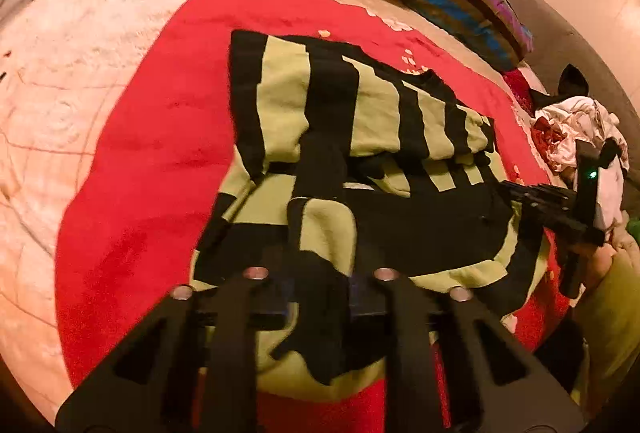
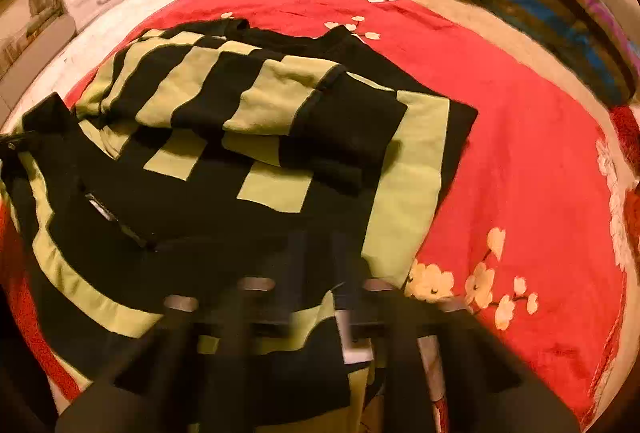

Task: Fold small clothes

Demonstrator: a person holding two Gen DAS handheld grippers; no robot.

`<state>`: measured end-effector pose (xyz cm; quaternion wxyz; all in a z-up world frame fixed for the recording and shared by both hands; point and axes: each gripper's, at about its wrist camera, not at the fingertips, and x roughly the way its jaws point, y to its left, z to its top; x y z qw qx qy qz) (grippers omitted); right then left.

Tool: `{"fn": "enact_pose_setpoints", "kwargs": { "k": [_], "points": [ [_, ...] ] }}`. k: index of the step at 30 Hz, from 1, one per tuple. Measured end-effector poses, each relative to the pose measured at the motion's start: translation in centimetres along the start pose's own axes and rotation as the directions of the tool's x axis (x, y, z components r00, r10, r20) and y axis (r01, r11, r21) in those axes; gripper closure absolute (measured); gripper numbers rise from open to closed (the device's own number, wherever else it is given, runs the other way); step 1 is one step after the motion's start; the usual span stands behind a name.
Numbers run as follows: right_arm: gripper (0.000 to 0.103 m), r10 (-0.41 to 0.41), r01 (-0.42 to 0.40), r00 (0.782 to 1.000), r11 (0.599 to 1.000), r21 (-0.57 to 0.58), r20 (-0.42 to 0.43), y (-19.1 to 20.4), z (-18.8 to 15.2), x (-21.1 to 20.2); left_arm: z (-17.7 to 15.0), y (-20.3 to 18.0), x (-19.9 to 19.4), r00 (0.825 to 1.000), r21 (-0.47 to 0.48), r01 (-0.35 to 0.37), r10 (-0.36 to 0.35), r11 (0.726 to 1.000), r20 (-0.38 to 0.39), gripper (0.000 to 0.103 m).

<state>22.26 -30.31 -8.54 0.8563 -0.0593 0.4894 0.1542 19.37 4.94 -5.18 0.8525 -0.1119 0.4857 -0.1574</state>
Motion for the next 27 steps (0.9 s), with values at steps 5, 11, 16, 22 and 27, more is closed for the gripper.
{"fn": "enact_pose_setpoints", "kwargs": {
  "k": [5, 11, 16, 22, 27],
  "points": [
    [0.1, 0.059, -0.072, 0.994, 0.989, 0.133, 0.097, -2.7, -0.2, -3.1, 0.2, 1.2, -0.5, 0.999, -0.044, 0.028, -0.027, 0.999, 0.021, 0.095],
    [0.103, 0.076, -0.134, 0.986, 0.895, 0.425, 0.15, -8.5, -0.5, -3.2, 0.0, 2.5, 0.2, 0.999, -0.116, 0.043, -0.041, 0.992, 0.022, 0.095],
    [0.098, 0.17, -0.234, 0.968, 0.877, 0.42, 0.183, -9.2, -1.4, -3.5, -0.1, 2.7, 0.4, 0.998, -0.117, 0.059, -0.058, 0.991, 0.012, 0.089],
    [0.041, 0.203, -0.237, 0.968, 0.934, 0.266, 0.148, -5.4, -0.5, -3.9, 0.0, 1.9, 0.5, 0.997, -0.091, 0.073, -0.073, 0.993, 0.004, 0.069],
    [0.062, 0.17, -0.17, 0.985, 0.97, 0.171, 0.015, -2.2, 0.2, -1.3, -0.4, 0.7, 1.3, 0.999, -0.033, 0.013, -0.014, 0.999, -0.029, 0.081]
  ]
}}
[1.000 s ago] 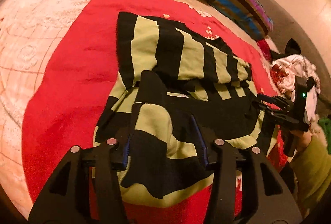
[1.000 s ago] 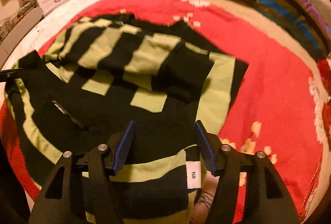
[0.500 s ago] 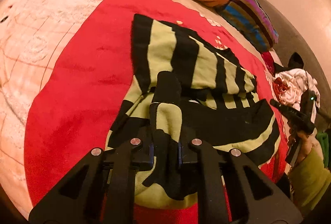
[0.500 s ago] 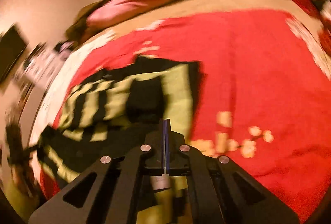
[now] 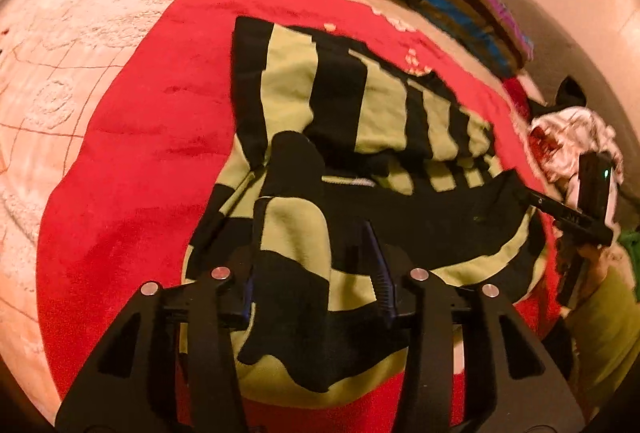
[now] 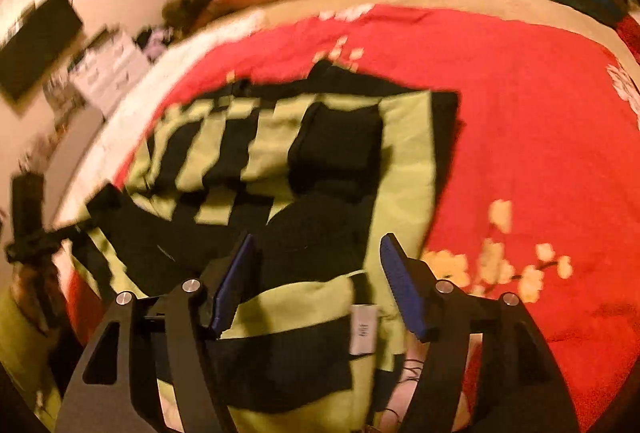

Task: Fold small clothes

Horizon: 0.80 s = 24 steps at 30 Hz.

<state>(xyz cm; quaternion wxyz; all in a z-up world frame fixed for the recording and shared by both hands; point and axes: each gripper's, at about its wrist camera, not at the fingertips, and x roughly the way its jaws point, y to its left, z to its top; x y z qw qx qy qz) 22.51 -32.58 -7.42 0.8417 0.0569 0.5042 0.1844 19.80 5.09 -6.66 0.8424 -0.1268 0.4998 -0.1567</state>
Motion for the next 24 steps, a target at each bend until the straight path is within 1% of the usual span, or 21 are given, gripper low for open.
{"fn": "enact_pose_setpoints", "kwargs": {
  "k": [1, 2, 4, 6, 7, 8, 9, 11, 13, 15, 16, 17, 19, 22, 24],
  "points": [
    [0.088, 0.002, -0.002, 1.0, 1.0, 0.008, -0.016, 0.0, -0.2, 0.4, -0.1, 0.0, 0.1, 1.0, 0.008, -0.019, 0.019, 1.0, -0.006, 0.096],
    [0.089, 0.018, -0.018, 1.0, 0.999, 0.047, 0.006, -0.5, -0.5, 0.1, -0.2, 0.1, 0.1, 1.0, 0.011, -0.022, 0.022, 1.0, -0.01, 0.096],
    [0.09, 0.067, -0.075, 0.995, 0.989, 0.128, 0.072, -1.5, -0.9, -1.2, -0.3, 0.7, -0.4, 1.0, -0.02, 0.021, -0.021, 1.0, 0.006, 0.1],
    [0.091, 0.127, -0.152, 0.983, 0.966, 0.209, 0.13, -2.7, -1.4, -2.5, -0.4, 1.0, -1.5, 0.997, -0.03, 0.059, -0.058, 0.998, 0.043, 0.1],
    [0.091, 0.158, -0.193, 0.975, 0.952, 0.237, 0.158, -3.0, -1.5, -3.1, -0.4, 0.9, -2.1, 0.995, -0.03, 0.078, -0.076, 0.996, 0.062, 0.1],
    [0.091, 0.2, -0.249, 0.959, 0.934, 0.258, 0.201, -3.4, -1.7, -4.1, -0.4, 0.8, -2.7, 0.992, -0.031, 0.103, -0.1, 0.994, 0.082, 0.1],
    [0.091, 0.222, -0.28, 0.948, 0.924, 0.262, 0.23, -3.5, -1.8, -4.9, -0.3, 0.6, -3.5, 0.986, -0.031, 0.129, -0.125, 0.991, 0.108, 0.1],
    [0.091, 0.257, -0.337, 0.921, 0.902, 0.268, 0.294, -4.0, -1.6, -6.7, 0.3, 0.1, -5.0, 0.973, -0.024, 0.18, -0.174, 0.983, 0.155, 0.1],
    [0.091, 0.263, -0.364, 0.902, 0.89, 0.274, 0.344, -4.3, -1.0, -8.0, 1.0, -0.3, -6.1, 0.959, -0.022, 0.216, -0.208, 0.976, 0.192, 0.1],
    [0.091, 0.254, -0.363, 0.891, 0.896, 0.254, 0.376, -4.2, 0.0, -8.9, 2.2, -0.8, -7.0, 0.95, -0.012, 0.231, -0.223, 0.973, 0.217, 0.1],
    [0.091, 0.234, -0.341, 0.893, 0.91, 0.238, 0.385, -4.0, 0.8, -9.2, 2.9, -1.1, -7.2, 0.95, 0.0, 0.22, -0.215, 0.975, 0.225, 0.1],
    [0.091, 0.219, -0.325, 0.896, 0.917, 0.232, 0.387, -3.9, 1.5, -9.2, 3.7, -1.5, -7.3, 0.952, 0.017, 0.202, -0.201, 0.979, 0.232, 0.1],
    [0.091, 0.208, -0.319, 0.895, 0.917, 0.241, 0.396, -3.7, 2.8, -9.0, 5.8, -2.4, -7.2, 0.955, 0.061, 0.149, -0.16, 0.987, 0.248, 0.1],
    [0.09, 0.148, -0.262, 0.904, 0.934, 0.245, 0.4, -3.5, 5.0, -8.6, 8.3, -3.4, -6.5, 0.955, 0.102, 0.104, -0.128, 0.989, 0.269, 0.1],
    [0.09, 0.124, -0.24, 0.903, 0.94, 0.243, 0.412, -3.9, 6.3, -8.6, 9.8, -3.6, -6.0, 0.951, 0.112, 0.087, -0.116, 0.99, 0.287, 0.1]
  ]
}}
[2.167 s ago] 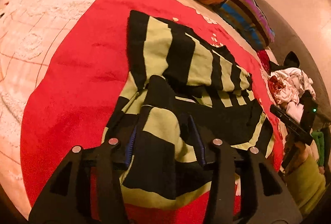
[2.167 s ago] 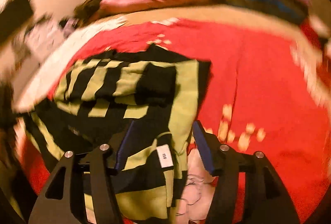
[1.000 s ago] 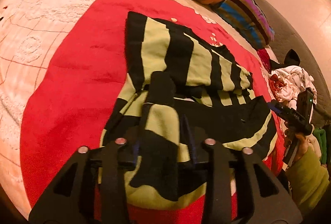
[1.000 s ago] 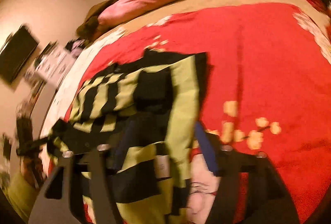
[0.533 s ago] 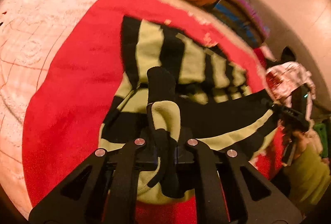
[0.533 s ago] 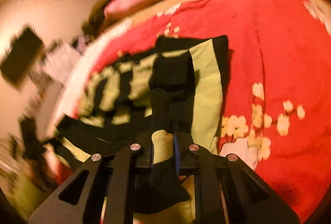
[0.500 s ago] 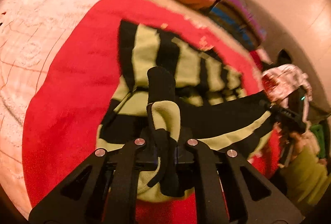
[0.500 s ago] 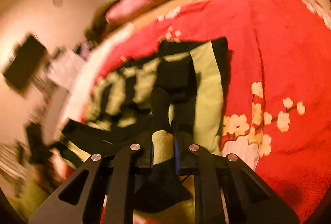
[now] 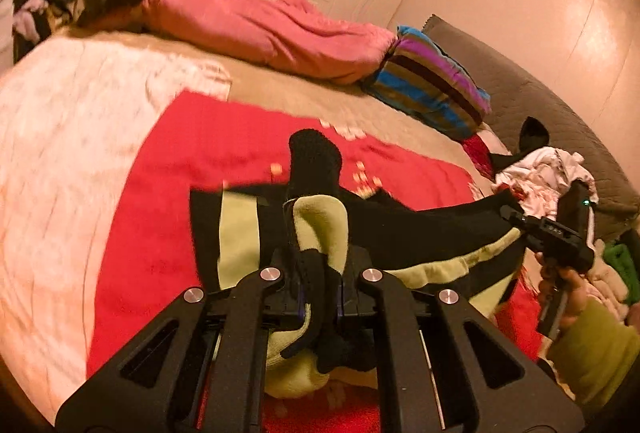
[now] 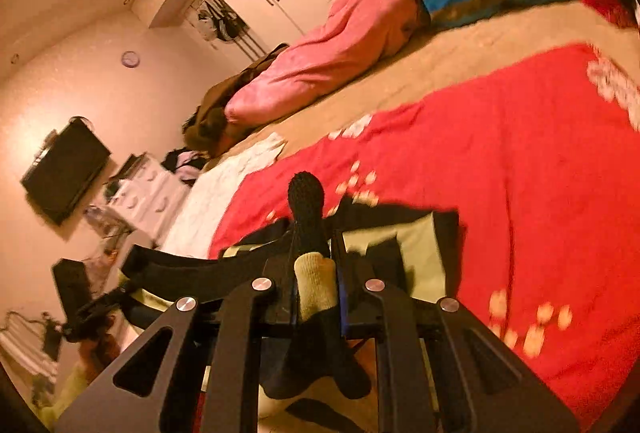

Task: Fold small clothes
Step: 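Lay the lifted hem flat over the body and open both tools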

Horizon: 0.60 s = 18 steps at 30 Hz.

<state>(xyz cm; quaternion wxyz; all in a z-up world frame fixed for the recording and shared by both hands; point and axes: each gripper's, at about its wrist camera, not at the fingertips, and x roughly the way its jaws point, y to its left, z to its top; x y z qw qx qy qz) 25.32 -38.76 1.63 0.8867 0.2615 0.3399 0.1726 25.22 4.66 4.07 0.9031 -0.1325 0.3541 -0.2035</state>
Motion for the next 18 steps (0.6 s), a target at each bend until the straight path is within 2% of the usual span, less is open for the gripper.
{"fn": "enact_pose_setpoints", "kwargs": {
  "k": [3, 6, 7, 8, 9, 10, 11, 13, 15, 18],
  "points": [
    [0.09, -0.042, 0.042, 0.999, 0.999, -0.008, 0.013, 0.0, 1.2, 1.5, 1.6, 0.0, 1.9, 0.999, 0.017, -0.032, 0.031, 0.999, 0.025, 0.1],
    [0.088, -0.107, 0.107, 0.994, 0.994, -0.031, 0.002, -0.3, 2.0, 3.6, 2.5, 0.3, 4.3, 0.994, 0.034, -0.105, 0.104, 0.994, 0.018, 0.1],
    [0.085, -0.149, 0.149, 0.989, 0.988, -0.037, -0.003, -0.6, 2.1, 4.4, 2.5, 0.6, 5.2, 0.992, 0.027, -0.127, 0.127, 0.992, 0.01, 0.096],
    [0.076, -0.196, 0.196, 0.981, 0.98, -0.033, -0.004, -1.0, 2.1, 5.3, 2.5, 0.9, 6.1, 0.987, 0.017, -0.162, 0.162, 0.987, 0.004, 0.09],
    [0.054, -0.227, 0.227, 0.974, 0.974, -0.024, -0.015, -1.6, 2.0, 5.9, 2.2, 1.7, 7.4, 0.977, -0.002, -0.212, 0.212, 0.977, -0.015, 0.074],
    [0.045, -0.272, 0.272, 0.962, 0.962, -0.018, -0.031, -2.1, 1.7, 6.5, 2.0, 2.3, 8.2, 0.97, -0.014, -0.243, 0.243, 0.97, -0.034, 0.057],
    [0.043, -0.306, 0.305, 0.951, 0.952, -0.024, -0.034, -2.5, 1.4, 6.6, 1.6, 3.2, 9.1, 0.961, -0.036, -0.273, 0.271, 0.961, -0.06, 0.053],
    [0.043, -0.314, 0.313, 0.949, 0.949, -0.043, -0.033, -2.7, 0.7, 6.3, 0.7, 5.1, 9.1, 0.959, -0.097, -0.278, 0.271, 0.956, -0.082, 0.052],
    [0.04, -0.283, 0.278, 0.958, 0.956, -0.095, -0.04, -2.3, -0.5, 5.6, 0.2, 5.9, 7.9, 0.963, -0.121, -0.27, 0.264, 0.955, -0.062, 0.051],
    [0.035, -0.3, 0.286, 0.952, 0.94, -0.187, -0.055, -1.5, -2.2, 5.2, -0.3, 5.5, 5.3, 0.96, -0.093, -0.278, 0.278, 0.956, -0.014, 0.047]
  ]
}}
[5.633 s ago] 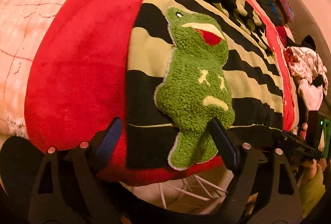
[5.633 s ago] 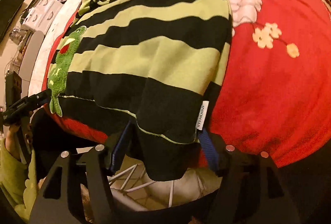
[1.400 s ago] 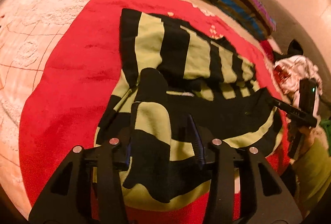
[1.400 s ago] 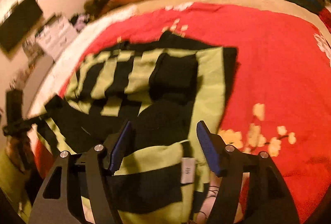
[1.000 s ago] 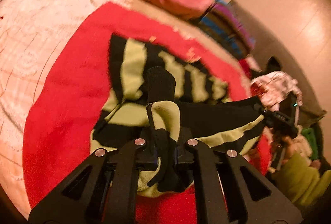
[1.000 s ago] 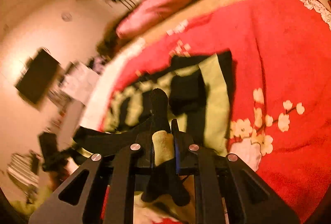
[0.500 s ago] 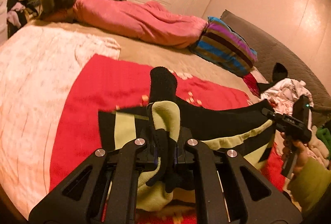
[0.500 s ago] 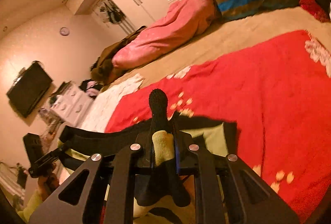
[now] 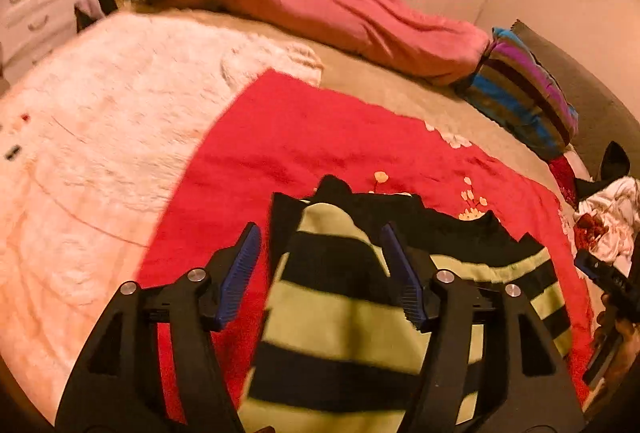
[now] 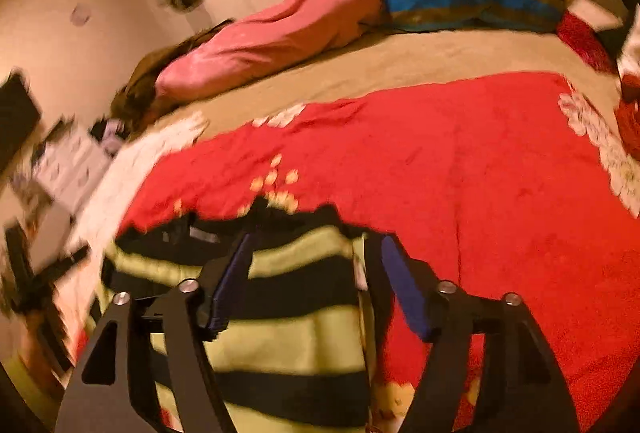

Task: Fold small clothes

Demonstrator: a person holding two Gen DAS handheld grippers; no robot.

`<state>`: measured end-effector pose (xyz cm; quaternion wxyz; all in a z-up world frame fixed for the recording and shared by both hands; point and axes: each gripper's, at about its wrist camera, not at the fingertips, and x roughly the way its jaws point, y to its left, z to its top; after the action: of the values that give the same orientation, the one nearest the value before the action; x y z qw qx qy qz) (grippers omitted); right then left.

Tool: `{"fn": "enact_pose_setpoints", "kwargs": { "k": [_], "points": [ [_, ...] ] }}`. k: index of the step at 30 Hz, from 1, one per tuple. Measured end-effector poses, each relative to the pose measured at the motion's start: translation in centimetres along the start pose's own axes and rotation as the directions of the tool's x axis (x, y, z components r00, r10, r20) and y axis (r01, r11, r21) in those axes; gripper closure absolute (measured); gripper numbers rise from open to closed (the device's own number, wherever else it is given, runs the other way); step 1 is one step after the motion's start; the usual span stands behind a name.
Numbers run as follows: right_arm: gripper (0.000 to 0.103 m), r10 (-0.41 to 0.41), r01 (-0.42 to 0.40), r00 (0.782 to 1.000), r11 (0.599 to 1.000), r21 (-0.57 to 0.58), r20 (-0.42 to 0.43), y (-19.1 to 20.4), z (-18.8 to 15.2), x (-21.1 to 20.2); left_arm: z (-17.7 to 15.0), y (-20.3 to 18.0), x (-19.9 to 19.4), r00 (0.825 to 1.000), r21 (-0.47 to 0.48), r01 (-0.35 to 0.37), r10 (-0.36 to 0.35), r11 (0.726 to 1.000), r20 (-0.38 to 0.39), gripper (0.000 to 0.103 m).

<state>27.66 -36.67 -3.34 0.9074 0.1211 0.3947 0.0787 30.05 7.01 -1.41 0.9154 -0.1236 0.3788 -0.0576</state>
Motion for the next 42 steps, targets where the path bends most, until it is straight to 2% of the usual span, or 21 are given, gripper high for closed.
{"fn": "enact_pose_setpoints", "kwargs": {
  "k": [4, 7, 8, 9, 10, 11, 13, 14, 16, 20, 22, 23, 27, 30, 32, 33, 36, 38, 42],
  "points": [
    [0.033, -0.008, 0.007, 0.999, 1.0, -0.016, -0.044, -0.2, -1.4, 0.4, -1.5, -0.8, -3.1, 0.999, 0.057, 0.011, -0.013, 0.998, 0.032, 0.041],
    [0.033, 0.019, -0.014, 0.996, 0.998, 0.057, -0.084, -1.2, -1.5, 1.6, -3.0, -2.3, -4.1, 0.998, 0.093, 0.061, -0.063, 0.994, 0.011, 0.041],
    [0.037, 0.037, -0.028, 0.994, 0.996, 0.083, -0.105, -1.5, -1.5, 2.2, -3.4, -3.0, -4.1, 0.997, 0.113, 0.081, -0.081, 0.99, -0.004, 0.041],
    [0.066, 0.042, -0.031, 0.991, 0.995, 0.09, -0.124, -1.6, -1.6, 2.6, -3.8, -3.7, -3.7, 0.995, 0.137, 0.097, -0.094, 0.986, -0.027, 0.041],
    [0.088, 0.022, -0.01, 0.989, 0.997, 0.082, -0.143, -1.6, -1.7, 2.8, -4.0, -4.1, -3.1, 0.993, 0.146, 0.109, -0.103, 0.983, -0.052, 0.041],
    [0.098, -0.028, 0.04, 0.985, 0.997, 0.071, -0.17, -1.6, -1.9, 3.2, -4.1, -4.2, -2.7, 0.993, 0.145, 0.112, -0.103, 0.983, -0.064, 0.041],
    [0.098, -0.053, 0.068, 0.983, 0.994, 0.08, -0.176, -1.8, -2.2, 3.3, -4.1, -4.2, -0.9, 0.989, 0.131, 0.11, -0.096, 0.985, -0.108, 0.041],
    [0.098, -0.094, 0.106, 0.979, 0.993, 0.06, -0.183, -1.8, -2.4, 3.4, -4.0, -4.0, 0.4, 0.988, 0.128, 0.082, -0.063, 0.988, -0.142, 0.041],
    [0.098, -0.126, 0.136, 0.972, 0.99, 0.04, -0.201, -1.9, -2.9, 3.9, -4.1, -3.5, 2.2, 0.982, 0.124, 0.021, 0.003, 0.992, -0.189, 0.041],
    [0.091, -0.173, 0.182, 0.958, 0.983, 0.02, -0.229, -2.4, -4.0, 5.1, -4.7, -1.1, 5.2, 0.967, 0.04, -0.041, 0.05, 0.998, -0.25, 0.038],
    [0.084, -0.191, 0.197, 0.956, 0.98, 0.005, -0.224, -2.3, -4.1, 5.1, -5.0, -0.6, 5.3, 0.968, 0.025, -0.032, 0.037, 0.999, -0.248, 0.038],
    [0.073, -0.196, 0.202, 0.956, 0.979, 0.007, -0.219, -2.4, -4.1, 4.9, -5.1, -0.6, 5.2, 0.969, 0.031, -0.032, 0.039, 0.999, -0.242, 0.038],
    [0.057, -0.172, 0.181, 0.97, 0.983, 0.033, -0.173, -2.8, -4.0, 2.6, -5.0, -1.2, 3.0, 0.981, 0.047, -0.031, 0.039, 0.998, -0.189, 0.035],
    [0.048, -0.151, 0.156, 0.982, 0.987, 0.038, -0.112, -2.6, -4.2, 0.0, -4.9, -1.8, 0.6, 0.99, 0.047, -0.011, 0.018, 0.999, -0.137, 0.032],
    [0.047, -0.132, 0.134, 0.988, 0.991, 0.018, -0.079, -1.8, -4.5, -1.6, -4.8, -2.3, -0.7, 0.993, 0.062, 0.0, 0.007, 0.998, -0.119, 0.026],
    [0.044, -0.125, 0.125, 0.99, 0.992, -0.001, -0.066, -1.3, -4.6, -2.4, -4.8, -2.7, -1.5, 0.994, 0.076, 0.003, 0.005, 0.997, -0.109, 0.02],
    [0.036, -0.111, 0.108, 0.994, 0.991, -0.08, -0.025, 0.8, -5.2, -4.5, -5.0, -3.7, -3.2, 0.996, 0.103, 0.005, 0.004, 0.995, -0.086, 0.019],
    [0.031, -0.095, 0.094, 0.995, 0.987, -0.133, -0.003, 2.4, -5.8, -5.7, -5.2, -4.4, -4.3, 0.997, 0.124, 0.001, 0.008, 0.992, -0.072, 0.012],
    [0.03, -0.068, 0.068, 0.998, 0.972, -0.226, 0.012, 4.9, -6.7, -7.0, -6.0, -5.4, -5.7, 0.998, 0.172, -0.021, 0.032, 0.985, -0.062, 0.01]
  ]
}}
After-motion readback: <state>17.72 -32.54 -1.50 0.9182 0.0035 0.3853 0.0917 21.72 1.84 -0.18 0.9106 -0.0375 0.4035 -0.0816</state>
